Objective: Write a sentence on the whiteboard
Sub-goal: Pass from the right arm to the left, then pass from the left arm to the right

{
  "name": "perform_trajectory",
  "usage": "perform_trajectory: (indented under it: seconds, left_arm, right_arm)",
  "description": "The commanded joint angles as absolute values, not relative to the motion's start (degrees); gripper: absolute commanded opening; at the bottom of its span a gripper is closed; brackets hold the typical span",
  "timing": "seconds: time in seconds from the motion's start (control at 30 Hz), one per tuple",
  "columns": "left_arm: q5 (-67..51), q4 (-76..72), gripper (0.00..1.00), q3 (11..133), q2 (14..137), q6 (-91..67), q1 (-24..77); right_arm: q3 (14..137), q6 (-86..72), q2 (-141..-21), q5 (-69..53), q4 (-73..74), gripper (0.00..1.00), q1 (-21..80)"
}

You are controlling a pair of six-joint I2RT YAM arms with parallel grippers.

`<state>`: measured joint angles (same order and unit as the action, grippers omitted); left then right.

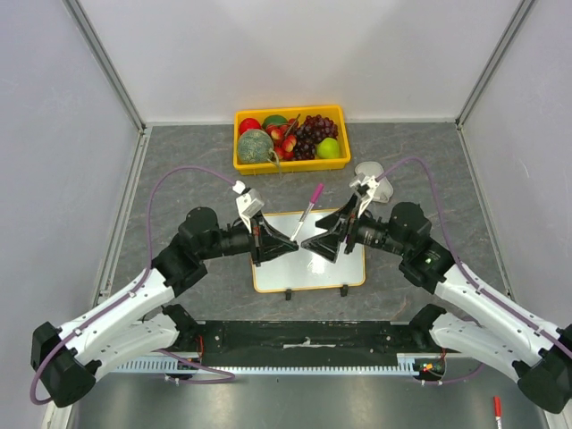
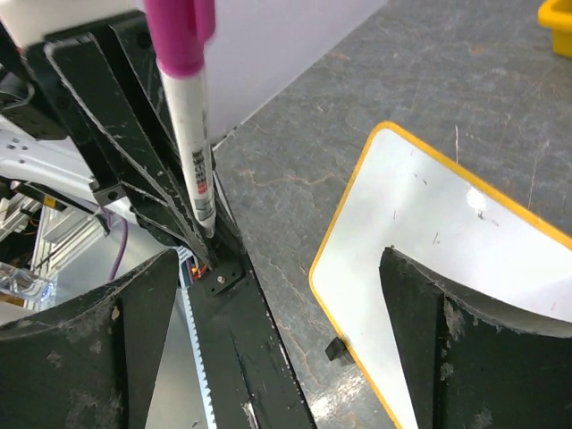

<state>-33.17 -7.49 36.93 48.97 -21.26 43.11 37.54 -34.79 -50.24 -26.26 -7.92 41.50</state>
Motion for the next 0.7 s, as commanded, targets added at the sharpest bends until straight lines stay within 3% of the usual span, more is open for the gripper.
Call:
perform_trajectory:
  seconds: [0.0, 0.3, 0.67]
  left_arm:
    - [-37.35, -0.98, 0.02, 40.6, 47.81, -18.9, 43.07]
    - [-45.97, 0.26, 0.02, 40.7, 47.2, -18.72, 43.07]
    - [-49.66, -1.67, 0.02, 40.17, 47.46, -18.2, 43.07]
  right_arm:
    - [41.39, -33.92, -47.81, -36.28, -8.79, 0.98, 37.89]
    - [38.94, -44.29, -50.01, -49.12, -23.98, 0.76, 35.33]
    - [38.85, -45.79, -54.4, -51.5, -24.61, 0.54, 35.42]
